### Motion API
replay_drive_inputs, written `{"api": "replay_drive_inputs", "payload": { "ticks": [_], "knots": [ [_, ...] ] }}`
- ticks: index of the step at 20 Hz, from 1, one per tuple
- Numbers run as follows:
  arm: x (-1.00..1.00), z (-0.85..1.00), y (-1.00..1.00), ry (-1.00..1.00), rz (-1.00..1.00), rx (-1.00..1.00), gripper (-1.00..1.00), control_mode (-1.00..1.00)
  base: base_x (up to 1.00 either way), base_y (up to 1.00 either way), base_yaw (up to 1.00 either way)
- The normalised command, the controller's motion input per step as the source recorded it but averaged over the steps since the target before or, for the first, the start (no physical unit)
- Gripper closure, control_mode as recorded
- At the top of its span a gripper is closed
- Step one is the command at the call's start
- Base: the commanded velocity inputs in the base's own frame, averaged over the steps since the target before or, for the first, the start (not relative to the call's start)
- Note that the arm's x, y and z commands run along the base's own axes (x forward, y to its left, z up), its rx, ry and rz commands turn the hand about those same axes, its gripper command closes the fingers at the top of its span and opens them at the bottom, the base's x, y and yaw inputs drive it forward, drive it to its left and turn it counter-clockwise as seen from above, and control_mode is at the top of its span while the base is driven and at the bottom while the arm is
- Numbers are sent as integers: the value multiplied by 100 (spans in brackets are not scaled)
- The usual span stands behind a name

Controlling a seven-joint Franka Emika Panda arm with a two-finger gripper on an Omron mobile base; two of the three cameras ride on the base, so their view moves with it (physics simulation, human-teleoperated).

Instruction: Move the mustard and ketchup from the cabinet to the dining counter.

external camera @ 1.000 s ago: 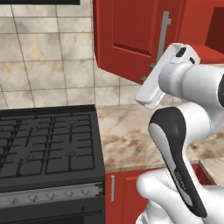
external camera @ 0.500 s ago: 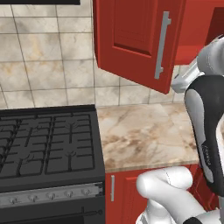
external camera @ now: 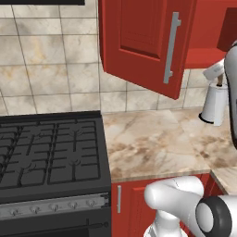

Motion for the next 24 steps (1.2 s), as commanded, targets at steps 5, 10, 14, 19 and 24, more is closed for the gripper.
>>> {"api": "replay_drive_inputs", "payload": {
  "ticks": [5,10,14,19,24],
  "knots": [
    [88,-58,-12,-5,0,16,-100,-100,0,0,0],
    [100,-22,0,0,0,17,-100,-100,0,0,0],
    [99,0,17,-5,0,12,-100,-100,0,0,0],
    [62,0,80,-14,7,2,-100,-100,0,0,0],
    [6,-20,100,-13,15,-17,-100,-100,0,0,0]
  ]
}}
